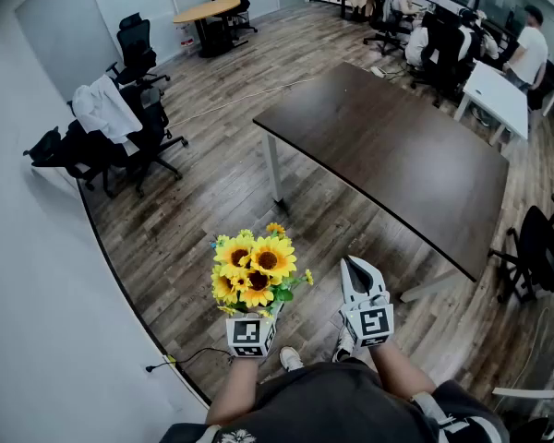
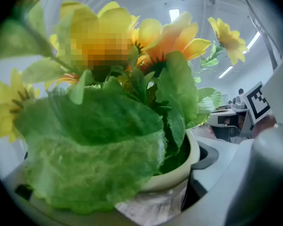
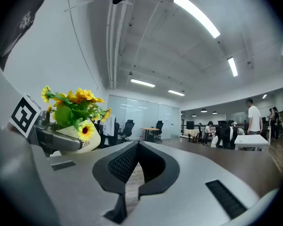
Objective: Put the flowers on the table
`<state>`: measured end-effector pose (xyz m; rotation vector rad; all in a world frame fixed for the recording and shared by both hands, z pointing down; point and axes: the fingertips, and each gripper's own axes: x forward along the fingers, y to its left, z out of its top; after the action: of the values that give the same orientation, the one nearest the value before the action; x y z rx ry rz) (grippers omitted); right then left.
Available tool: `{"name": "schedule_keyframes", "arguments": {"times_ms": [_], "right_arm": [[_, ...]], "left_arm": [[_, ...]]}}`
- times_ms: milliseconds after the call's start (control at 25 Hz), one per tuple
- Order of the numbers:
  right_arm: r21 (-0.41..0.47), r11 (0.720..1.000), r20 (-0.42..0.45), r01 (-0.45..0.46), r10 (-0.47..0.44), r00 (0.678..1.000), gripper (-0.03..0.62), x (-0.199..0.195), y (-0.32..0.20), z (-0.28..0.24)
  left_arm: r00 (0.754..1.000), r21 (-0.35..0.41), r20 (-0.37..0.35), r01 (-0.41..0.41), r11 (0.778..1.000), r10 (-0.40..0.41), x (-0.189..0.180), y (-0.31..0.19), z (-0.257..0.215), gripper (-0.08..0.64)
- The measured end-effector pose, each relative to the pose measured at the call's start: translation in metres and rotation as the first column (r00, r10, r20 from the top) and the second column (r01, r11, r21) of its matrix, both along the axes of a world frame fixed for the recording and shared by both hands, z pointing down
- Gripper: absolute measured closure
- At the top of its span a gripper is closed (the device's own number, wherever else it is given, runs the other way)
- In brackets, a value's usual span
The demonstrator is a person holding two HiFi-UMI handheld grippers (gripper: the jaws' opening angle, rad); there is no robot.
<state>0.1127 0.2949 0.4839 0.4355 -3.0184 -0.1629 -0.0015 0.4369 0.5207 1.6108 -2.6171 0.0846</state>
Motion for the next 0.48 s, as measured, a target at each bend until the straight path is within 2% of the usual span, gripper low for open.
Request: {"name": "schedule_keyframes", "arguments": {"times_ms": [200,320,480], "right_arm": [[-0.006,1.0,0.007,0.004,-0.004,1.0,0.569,0.001,-0.002,0.004],[-0.002,1.0,0.002,0.006,-0.006,1.0,0.569,0.006,-0.012,0.001],[-0.009,1.0,0.008,0.012,-0.012,1.0,0.569,0.017,-0.03,-0.002]], "left_arm": [[1.0,0.008,0.018,-0.012,1.0,0.011,0.001,-0.005,-0.004,0.023],[1.0,0.035,0.015,-0.022,0.999,0.022,0.007,-0.017,-0.011,0.023],[1.0,0.031,0.016,-0.02,0.999,0.019,0.02,-0.033,-0.016,0.023]]}}
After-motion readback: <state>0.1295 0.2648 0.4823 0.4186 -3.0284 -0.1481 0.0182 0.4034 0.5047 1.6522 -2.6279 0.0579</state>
